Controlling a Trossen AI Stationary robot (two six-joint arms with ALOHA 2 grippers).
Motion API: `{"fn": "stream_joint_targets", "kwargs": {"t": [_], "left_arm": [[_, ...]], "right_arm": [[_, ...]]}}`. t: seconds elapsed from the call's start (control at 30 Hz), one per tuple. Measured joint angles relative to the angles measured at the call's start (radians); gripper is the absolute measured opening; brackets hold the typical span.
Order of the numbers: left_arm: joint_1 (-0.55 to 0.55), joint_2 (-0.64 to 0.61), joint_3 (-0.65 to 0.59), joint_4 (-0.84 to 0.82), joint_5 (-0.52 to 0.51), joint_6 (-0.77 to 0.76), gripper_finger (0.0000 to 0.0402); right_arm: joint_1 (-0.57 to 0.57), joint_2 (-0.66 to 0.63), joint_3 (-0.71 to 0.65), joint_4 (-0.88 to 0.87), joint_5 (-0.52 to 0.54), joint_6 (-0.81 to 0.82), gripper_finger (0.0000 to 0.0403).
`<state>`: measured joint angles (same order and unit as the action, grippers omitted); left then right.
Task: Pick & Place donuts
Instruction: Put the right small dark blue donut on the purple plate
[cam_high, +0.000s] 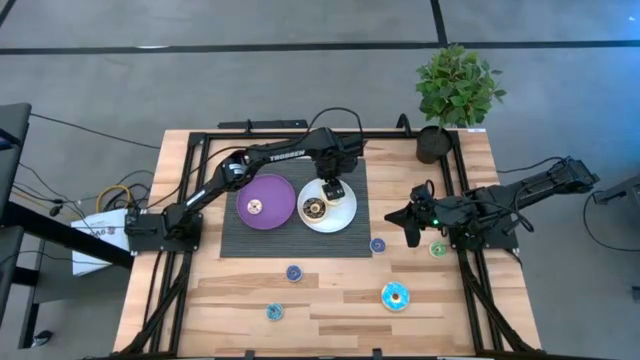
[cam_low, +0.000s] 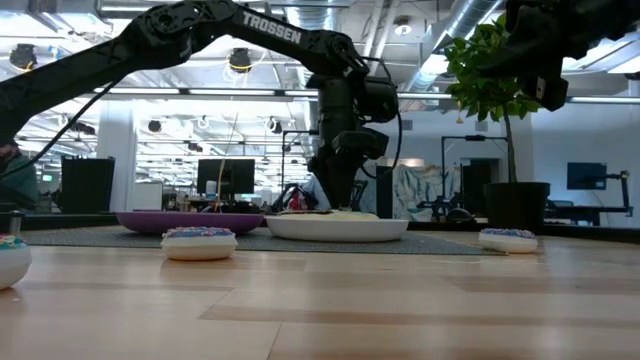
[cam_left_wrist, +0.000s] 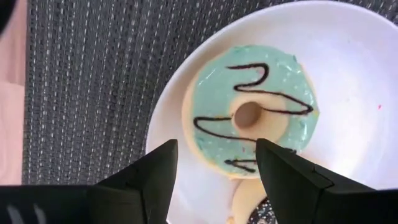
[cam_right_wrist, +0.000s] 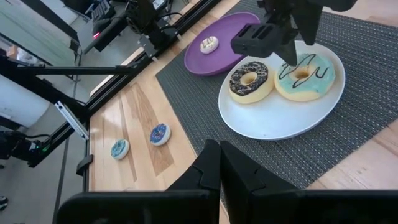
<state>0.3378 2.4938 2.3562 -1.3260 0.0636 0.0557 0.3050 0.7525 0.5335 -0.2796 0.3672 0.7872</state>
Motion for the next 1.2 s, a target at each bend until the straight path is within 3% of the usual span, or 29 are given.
{"fn": "stream_joint_targets", "kwargs": {"t": [0.53,0.83,1.03,1.2], "left_arm": [[-0.007,-0.189,0.000,-0.017,-0.117,-0.081,0.0210],[-0.111,-0.292,-0.026,-0.114,-0.211,-0.177,0.0210],[-0.240,-0.362,-0.147,-0.073,-0.252,-0.260,0.0208],[-0.339,-0.483,-0.413,0.138,-0.256,-0.367,0.0175]], "right_arm": [[0.001,0.000,0.000,0.005,0.000,0.002,0.0000],[0.001,0.000,0.000,0.004,0.000,0.008,0.0000],[0.001,0.000,0.000,0.005,-0.002,0.008,0.0000],[0.001,0.000,0.000,0.004,-0.002,0.008,0.0000]]}}
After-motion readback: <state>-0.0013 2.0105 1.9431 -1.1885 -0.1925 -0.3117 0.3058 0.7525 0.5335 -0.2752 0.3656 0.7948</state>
